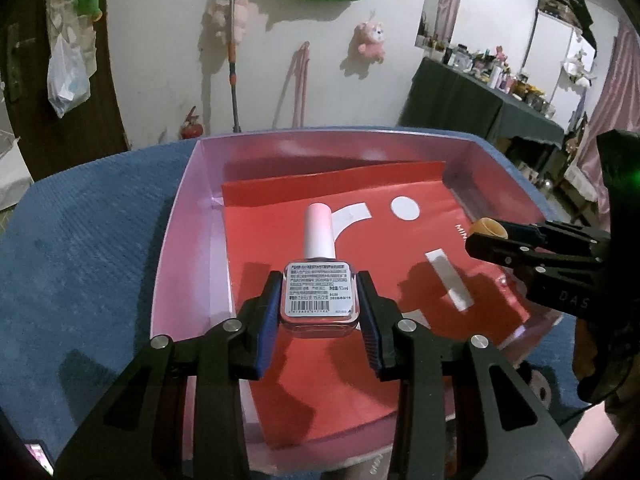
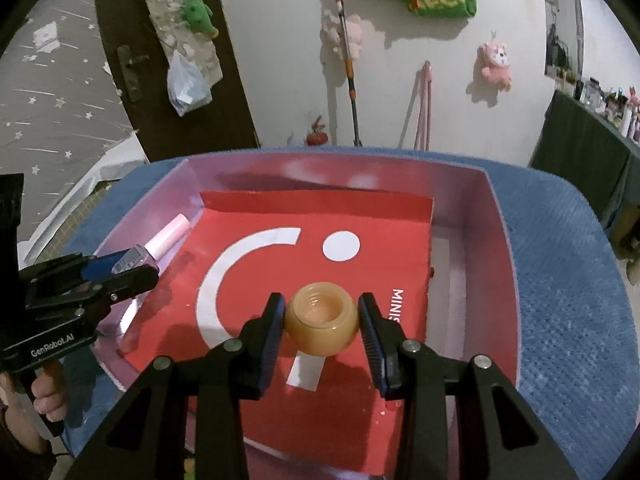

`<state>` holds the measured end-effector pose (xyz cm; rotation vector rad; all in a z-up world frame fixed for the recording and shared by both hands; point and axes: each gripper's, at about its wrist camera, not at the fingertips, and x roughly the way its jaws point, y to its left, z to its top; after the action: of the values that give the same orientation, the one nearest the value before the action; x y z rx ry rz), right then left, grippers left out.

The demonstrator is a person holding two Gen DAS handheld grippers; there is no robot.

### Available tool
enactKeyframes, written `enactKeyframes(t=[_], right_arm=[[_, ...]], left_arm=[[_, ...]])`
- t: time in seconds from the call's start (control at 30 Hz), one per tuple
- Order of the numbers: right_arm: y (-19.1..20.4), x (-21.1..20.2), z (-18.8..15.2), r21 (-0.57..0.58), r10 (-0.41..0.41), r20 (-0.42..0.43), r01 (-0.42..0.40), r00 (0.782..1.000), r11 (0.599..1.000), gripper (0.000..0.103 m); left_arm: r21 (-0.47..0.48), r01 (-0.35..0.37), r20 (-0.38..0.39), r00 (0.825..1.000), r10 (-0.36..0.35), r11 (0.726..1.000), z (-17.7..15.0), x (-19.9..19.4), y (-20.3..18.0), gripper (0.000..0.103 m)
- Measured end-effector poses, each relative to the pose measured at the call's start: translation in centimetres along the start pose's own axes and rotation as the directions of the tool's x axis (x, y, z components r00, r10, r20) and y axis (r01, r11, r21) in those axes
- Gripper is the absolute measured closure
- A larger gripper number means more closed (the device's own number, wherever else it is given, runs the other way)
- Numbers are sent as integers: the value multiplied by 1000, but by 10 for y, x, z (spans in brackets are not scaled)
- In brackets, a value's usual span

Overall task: Organize rigid objects
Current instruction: 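Lift both held objects and carry them over the red-lined box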

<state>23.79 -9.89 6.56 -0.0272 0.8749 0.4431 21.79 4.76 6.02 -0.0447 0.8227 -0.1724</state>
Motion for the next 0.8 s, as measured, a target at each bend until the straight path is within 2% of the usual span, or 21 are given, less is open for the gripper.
enactKeyframes(t=[0.33, 0.63, 0.8], right_arm=[[-14, 28, 2, 43, 1, -77, 2, 997, 999, 63], [-13, 38, 5, 40, -12, -120, 17, 993, 999, 63], [-8, 46, 7, 7, -47, -158, 49, 986, 999, 62]], left_arm=[[4, -11, -73, 997, 11, 1000, -1, 26, 1, 69], [16, -1, -126, 992, 3, 1000, -7, 43, -3, 69], [19, -2, -151, 989, 5, 1000, -6, 47, -2, 69]])
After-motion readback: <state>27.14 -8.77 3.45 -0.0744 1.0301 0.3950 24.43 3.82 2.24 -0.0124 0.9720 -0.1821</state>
